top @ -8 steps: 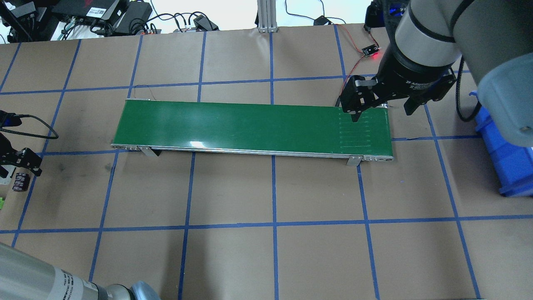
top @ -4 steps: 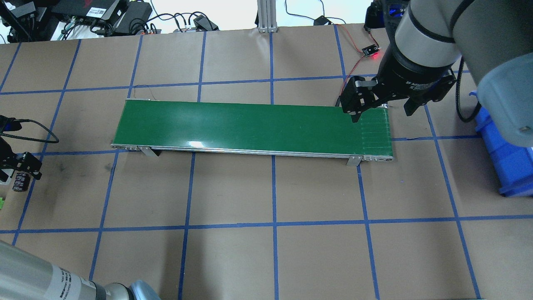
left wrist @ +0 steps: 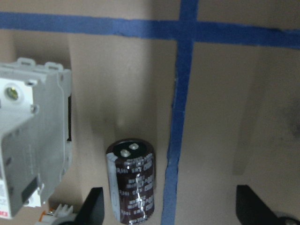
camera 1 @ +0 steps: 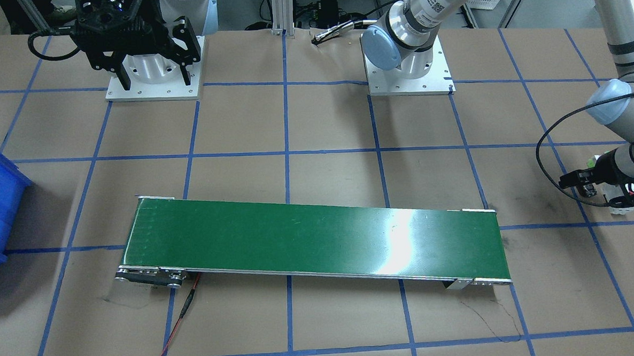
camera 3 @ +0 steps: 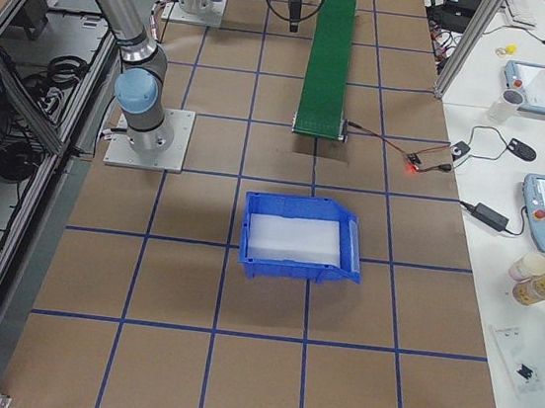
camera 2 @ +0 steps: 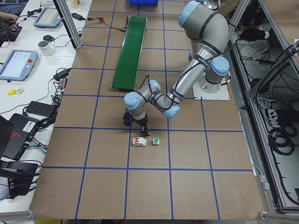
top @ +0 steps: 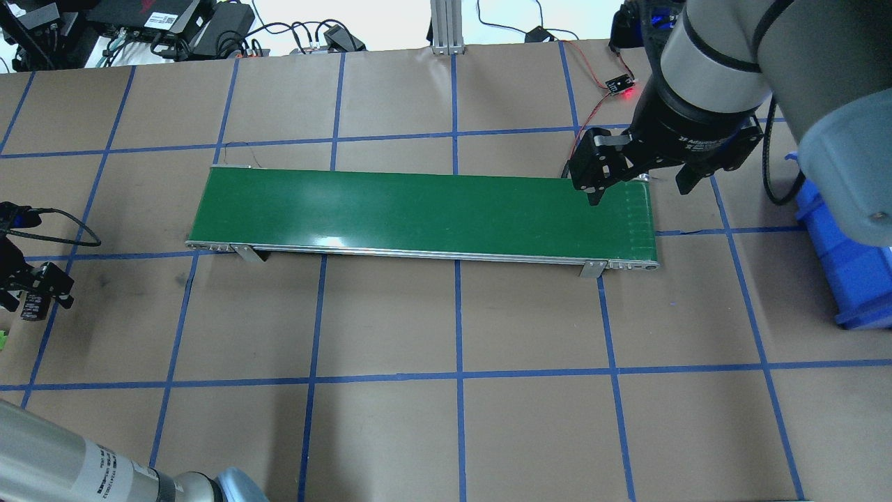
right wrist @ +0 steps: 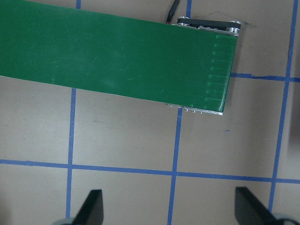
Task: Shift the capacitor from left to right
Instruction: 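Lower the left gripper over the black capacitor and close on it, then lift the capacitor with the left gripper and carry it toward the conveyor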
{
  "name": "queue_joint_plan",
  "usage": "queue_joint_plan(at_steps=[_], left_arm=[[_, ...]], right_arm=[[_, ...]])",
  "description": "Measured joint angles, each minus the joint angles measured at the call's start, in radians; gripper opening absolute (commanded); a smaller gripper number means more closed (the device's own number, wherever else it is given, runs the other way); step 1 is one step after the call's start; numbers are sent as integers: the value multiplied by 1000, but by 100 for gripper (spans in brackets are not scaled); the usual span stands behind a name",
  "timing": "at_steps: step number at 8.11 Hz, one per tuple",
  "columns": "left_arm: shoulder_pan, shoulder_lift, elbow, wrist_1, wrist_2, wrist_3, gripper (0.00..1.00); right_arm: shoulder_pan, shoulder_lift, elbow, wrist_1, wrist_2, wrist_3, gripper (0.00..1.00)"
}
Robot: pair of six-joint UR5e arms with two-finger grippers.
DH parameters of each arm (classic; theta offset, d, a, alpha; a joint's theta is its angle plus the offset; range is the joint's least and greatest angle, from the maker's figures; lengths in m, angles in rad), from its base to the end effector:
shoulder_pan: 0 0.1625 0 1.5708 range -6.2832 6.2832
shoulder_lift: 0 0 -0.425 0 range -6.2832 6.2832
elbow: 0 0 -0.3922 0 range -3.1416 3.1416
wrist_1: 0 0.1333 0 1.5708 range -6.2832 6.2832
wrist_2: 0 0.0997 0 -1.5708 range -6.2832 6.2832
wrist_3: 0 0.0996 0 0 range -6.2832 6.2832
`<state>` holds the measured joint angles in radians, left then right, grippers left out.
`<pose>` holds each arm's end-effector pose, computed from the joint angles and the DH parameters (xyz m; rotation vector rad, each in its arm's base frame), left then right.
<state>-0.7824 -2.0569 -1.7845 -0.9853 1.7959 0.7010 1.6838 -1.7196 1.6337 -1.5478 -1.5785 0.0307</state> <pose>0.3377 -0.4923 0.1778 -0.1129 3.0302 0.3599 0.1806 -0.4158 0.5233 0.1287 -3.1342 0.0993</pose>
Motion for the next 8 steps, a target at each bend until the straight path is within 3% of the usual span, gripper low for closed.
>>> queue_joint_plan(at_steps=[1, 2, 3, 4, 7, 8], left_arm=[[1, -1, 0, 0, 2, 5, 100], [2, -2, 0, 1, 1, 8, 83], [3, -3, 0, 1, 0, 9, 59], [2, -4, 0, 1, 0, 9, 45], [2, -5, -1, 1, 2, 10, 35], [2, -5, -1, 0, 2, 10, 0]], right_arm=[[0, 0, 0, 0, 0, 0, 100], [-1, 0, 0, 0, 0, 0, 100], [-1, 0, 0, 0, 0, 0, 100], [-1, 0, 0, 0, 0, 0, 100], [0, 0, 0, -1, 1, 1, 100], [0, 0, 0, -1, 1, 1, 100]])
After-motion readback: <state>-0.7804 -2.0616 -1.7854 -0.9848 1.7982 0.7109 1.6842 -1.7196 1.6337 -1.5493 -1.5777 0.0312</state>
